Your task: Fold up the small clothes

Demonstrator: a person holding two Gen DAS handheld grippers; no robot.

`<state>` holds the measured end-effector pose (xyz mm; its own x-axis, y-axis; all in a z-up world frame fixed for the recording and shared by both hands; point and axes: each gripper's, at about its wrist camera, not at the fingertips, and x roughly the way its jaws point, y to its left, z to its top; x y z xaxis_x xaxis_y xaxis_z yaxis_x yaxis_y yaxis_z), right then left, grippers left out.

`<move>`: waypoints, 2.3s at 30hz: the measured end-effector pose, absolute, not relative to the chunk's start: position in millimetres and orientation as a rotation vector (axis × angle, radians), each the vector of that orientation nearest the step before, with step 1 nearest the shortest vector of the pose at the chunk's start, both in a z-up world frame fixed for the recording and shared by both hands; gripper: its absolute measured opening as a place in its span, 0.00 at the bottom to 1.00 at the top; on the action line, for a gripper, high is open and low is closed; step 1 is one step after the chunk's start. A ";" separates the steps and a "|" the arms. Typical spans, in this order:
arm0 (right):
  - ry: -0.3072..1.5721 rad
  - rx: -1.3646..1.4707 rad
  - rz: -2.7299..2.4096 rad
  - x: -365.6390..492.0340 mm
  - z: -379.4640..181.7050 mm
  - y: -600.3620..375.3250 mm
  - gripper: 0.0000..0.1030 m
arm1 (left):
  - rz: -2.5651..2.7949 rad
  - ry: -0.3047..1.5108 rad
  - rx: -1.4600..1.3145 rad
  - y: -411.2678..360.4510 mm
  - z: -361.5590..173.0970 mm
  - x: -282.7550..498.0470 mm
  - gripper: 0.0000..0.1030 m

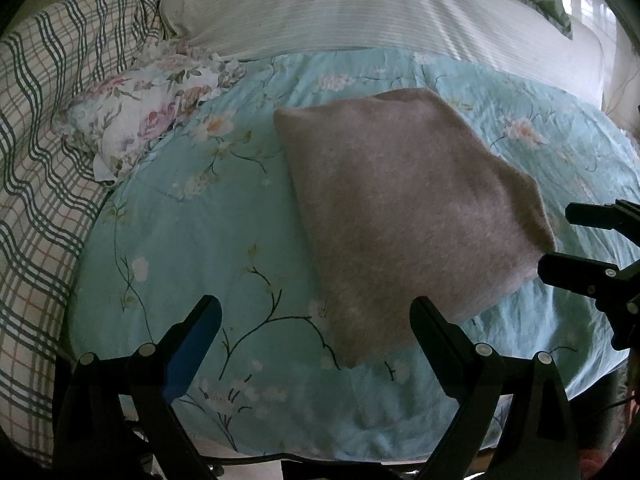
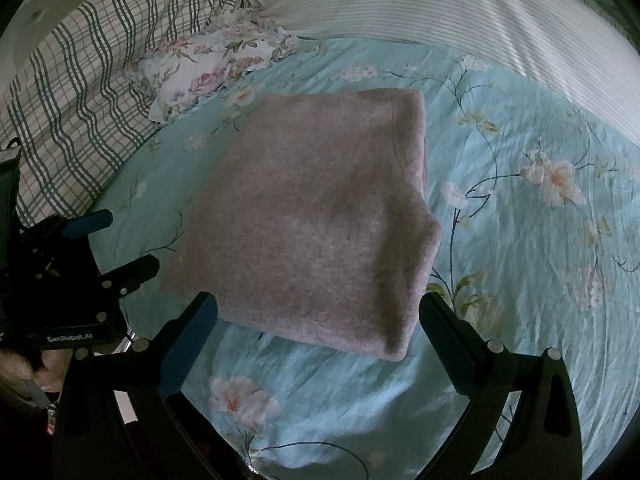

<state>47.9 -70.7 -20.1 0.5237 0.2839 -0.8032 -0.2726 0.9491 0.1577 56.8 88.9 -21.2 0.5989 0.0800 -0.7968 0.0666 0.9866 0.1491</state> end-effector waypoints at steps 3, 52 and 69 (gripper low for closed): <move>0.964 0.013 0.333 48.3 -19.1 -70.6 0.98 | 0.007 0.929 0.171 88.6 -20.5 57.2 0.93; 0.952 0.021 0.326 47.2 -10.2 -60.3 0.98 | 0.007 0.913 0.181 84.3 -11.8 58.8 0.93; 0.945 0.030 0.330 49.5 -9.0 -67.9 0.98 | 0.003 0.903 0.182 80.4 -10.3 56.6 0.93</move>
<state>49.5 -67.9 -9.0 0.5397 0.2908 -0.7900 -0.2651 0.9494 0.1684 56.6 80.4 -10.3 0.6202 0.0788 -0.7805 0.0740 0.9846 0.1582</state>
